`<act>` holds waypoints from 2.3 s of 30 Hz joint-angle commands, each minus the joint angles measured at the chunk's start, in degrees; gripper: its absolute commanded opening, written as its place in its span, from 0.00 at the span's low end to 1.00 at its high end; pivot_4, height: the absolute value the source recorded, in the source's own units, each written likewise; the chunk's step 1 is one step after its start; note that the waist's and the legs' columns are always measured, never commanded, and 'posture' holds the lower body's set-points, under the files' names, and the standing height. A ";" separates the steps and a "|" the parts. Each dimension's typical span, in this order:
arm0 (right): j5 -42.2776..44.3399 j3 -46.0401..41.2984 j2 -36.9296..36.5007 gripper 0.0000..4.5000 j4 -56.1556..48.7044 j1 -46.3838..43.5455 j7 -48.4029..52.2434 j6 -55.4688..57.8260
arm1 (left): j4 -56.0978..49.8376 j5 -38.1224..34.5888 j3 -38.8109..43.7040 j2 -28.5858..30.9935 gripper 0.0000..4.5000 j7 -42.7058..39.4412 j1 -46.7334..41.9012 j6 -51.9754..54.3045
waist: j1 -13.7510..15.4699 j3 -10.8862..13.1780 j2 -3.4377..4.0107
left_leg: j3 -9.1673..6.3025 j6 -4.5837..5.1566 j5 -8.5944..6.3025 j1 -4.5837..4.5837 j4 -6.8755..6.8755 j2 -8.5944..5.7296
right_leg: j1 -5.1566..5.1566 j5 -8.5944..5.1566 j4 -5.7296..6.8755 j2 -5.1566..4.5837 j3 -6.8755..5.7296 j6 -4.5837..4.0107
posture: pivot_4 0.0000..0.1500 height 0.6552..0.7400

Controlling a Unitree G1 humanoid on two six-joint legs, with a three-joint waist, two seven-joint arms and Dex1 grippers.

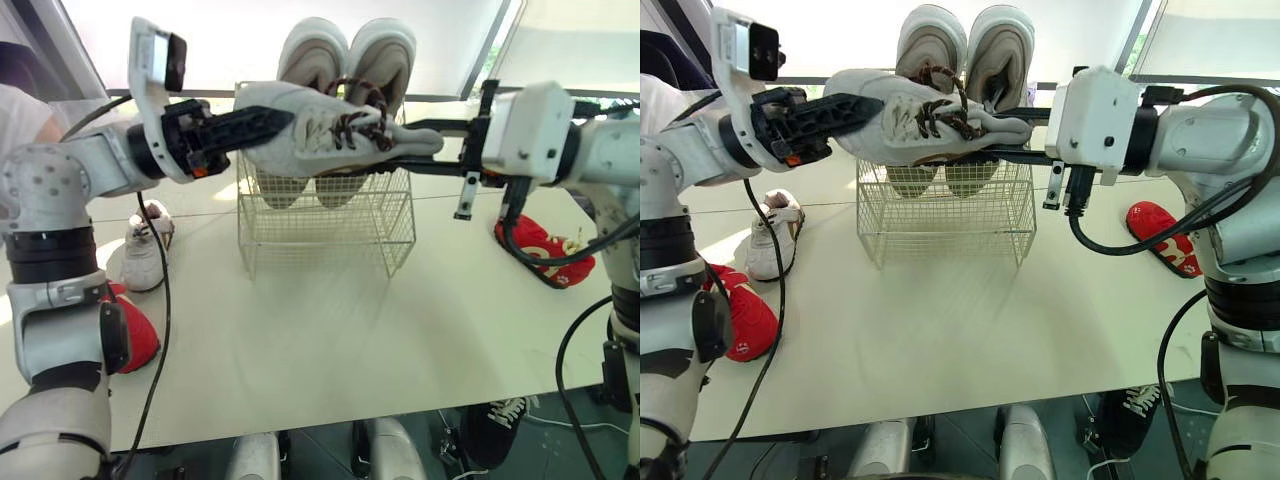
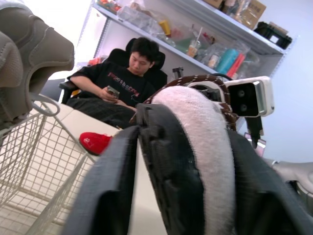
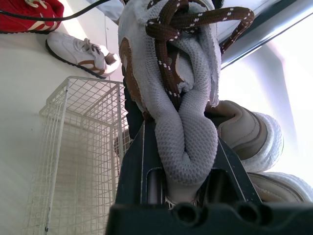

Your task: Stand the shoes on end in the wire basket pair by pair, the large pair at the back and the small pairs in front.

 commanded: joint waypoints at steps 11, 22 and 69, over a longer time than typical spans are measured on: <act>25.84 -18.83 1.16 0.98 -2.73 4.00 -10.31 29.21 | 0.79 -14.22 15.69 -9.99 0.06 20.15 2.88 1.41 | 0.10 -0.01 -0.03 | -0.10 0.02 0.00 0.02 0.02 0.00 | 0.12 0.07 -0.02 0.00 -0.01 0.11 | 1.00 1.00; 44.65 -19.22 28.24 0.98 -2.87 7.67 -38.77 35.03 | -3.47 -25.35 17.52 -16.15 0.06 32.79 5.14 -2.72 | -0.31 -0.02 -0.02 | -0.10 0.02 0.00 0.19 0.01 0.01 | 0.29 0.10 0.03 0.03 -0.01 0.13 | 1.00 1.00; 19.92 -1.11 7.90 0.12 31.79 -16.63 -0.29 18.02 | -15.99 0.86 0.77 8.79 1.00 7.66 21.16 -14.64 | -0.44 0.02 0.05 | 0.04 -0.19 -0.14 -0.08 -0.18 0.03 | -0.16 0.00 -0.22 0.00 -0.04 -0.12 | 1.00 1.00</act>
